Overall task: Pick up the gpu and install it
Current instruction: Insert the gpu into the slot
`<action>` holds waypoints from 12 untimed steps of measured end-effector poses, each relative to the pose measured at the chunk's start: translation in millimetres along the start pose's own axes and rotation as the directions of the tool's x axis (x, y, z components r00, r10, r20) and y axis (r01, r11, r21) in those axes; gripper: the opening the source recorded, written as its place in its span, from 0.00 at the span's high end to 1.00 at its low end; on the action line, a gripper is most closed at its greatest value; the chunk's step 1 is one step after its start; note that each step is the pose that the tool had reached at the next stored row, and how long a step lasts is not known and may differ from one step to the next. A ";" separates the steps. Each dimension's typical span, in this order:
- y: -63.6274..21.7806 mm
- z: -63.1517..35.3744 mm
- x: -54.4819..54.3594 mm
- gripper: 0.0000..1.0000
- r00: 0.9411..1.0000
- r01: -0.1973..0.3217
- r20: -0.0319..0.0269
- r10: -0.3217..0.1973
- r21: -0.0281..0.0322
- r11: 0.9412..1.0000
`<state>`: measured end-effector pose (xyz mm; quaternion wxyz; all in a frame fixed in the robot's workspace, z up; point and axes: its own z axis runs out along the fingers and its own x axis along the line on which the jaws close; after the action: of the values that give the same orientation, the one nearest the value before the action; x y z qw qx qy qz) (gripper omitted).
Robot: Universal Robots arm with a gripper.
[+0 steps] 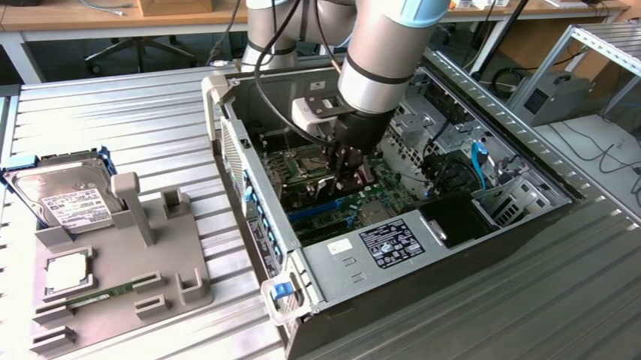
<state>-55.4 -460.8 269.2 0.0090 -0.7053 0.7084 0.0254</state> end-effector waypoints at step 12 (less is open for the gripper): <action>3.7 2.1 1.2 0.73 1.000 0.000 0.000 0.000 0.000 1.000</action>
<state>-59.1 -461.9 267.1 0.0090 -0.7053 0.7084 0.0254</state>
